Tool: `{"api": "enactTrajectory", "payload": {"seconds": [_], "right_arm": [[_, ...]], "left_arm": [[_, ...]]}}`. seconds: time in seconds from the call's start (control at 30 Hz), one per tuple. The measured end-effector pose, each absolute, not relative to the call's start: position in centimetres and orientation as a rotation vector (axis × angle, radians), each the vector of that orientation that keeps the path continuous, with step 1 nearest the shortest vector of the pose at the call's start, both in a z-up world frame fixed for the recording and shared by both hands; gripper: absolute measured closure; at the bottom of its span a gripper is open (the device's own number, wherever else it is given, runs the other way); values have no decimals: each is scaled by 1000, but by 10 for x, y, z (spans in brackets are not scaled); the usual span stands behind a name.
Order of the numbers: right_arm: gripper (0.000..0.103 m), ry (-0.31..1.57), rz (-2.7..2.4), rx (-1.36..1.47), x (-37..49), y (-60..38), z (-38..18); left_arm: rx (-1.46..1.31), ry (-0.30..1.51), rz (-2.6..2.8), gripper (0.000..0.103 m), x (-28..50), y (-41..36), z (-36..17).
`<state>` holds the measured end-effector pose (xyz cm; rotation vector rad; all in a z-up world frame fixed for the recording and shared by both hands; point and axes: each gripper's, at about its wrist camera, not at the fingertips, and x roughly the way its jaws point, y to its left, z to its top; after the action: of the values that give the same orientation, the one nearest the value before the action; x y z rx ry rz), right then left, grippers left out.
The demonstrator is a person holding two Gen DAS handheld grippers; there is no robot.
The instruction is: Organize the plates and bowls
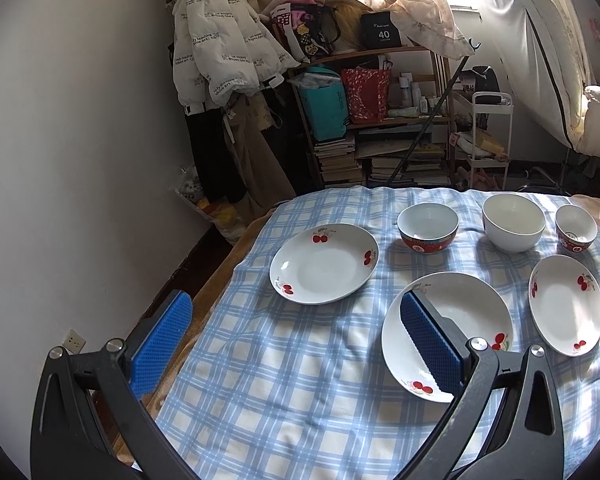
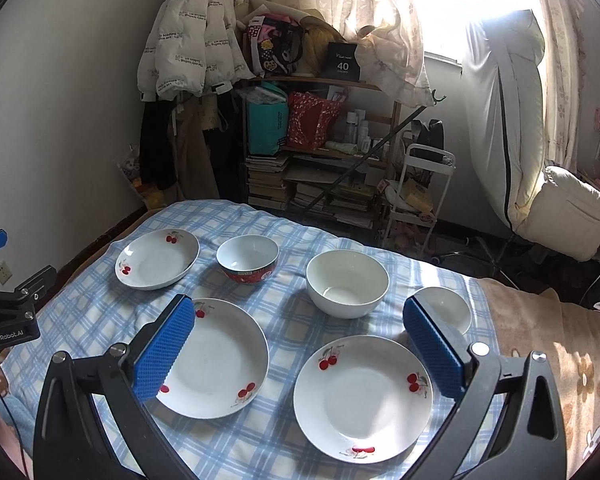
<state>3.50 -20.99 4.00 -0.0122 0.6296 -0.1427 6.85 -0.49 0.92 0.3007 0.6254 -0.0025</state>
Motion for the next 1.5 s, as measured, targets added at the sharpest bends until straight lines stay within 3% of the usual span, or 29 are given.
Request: {"api": "enactTrajectory", "payload": {"seconds": [0.37,0.8,1.5], "right_arm": [[0,652,-106,19,98,-204,37],[2,799,-83,58,142,-208,-27],[24,1086,-37,91,170,-219,-121]], "left_arm": [[256,716,-19,1,123,-13,2],[255,885,-72,1,165,-14,-59],[246,1099,-148,1,185,-28,-140]]}}
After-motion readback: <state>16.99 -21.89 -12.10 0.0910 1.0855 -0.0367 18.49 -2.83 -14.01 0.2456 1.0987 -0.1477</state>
